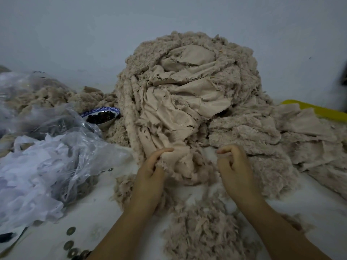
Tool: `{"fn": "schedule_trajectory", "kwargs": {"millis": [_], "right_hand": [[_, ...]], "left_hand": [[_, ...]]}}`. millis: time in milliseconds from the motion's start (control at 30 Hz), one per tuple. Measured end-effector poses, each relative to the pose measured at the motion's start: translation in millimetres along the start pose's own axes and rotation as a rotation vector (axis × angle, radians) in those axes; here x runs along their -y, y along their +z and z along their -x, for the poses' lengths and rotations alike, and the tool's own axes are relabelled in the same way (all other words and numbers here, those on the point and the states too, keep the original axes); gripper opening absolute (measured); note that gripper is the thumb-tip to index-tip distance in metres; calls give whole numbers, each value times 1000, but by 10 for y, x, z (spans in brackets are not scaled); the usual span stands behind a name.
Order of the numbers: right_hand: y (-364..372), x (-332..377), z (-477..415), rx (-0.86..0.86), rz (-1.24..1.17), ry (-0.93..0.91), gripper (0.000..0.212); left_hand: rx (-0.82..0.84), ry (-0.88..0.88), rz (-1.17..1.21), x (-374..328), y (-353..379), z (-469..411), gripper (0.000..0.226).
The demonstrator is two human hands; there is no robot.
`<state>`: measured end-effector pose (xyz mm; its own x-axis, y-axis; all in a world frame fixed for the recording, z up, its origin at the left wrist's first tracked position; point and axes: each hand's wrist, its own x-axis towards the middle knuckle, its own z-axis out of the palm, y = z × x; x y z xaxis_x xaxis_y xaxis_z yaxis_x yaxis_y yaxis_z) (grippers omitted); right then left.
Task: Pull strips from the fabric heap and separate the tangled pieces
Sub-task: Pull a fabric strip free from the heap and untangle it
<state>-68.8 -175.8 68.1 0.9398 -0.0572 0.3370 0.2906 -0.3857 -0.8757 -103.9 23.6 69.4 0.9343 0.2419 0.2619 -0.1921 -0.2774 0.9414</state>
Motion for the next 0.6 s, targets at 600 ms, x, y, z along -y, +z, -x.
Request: {"fn": "schedule_trajectory", "kwargs": {"millis": [600], "right_hand": [[182,-68,67,522,-8,-45,40]], "left_hand": [[-2,-416,1170,-84,-131,-141,41]]}}
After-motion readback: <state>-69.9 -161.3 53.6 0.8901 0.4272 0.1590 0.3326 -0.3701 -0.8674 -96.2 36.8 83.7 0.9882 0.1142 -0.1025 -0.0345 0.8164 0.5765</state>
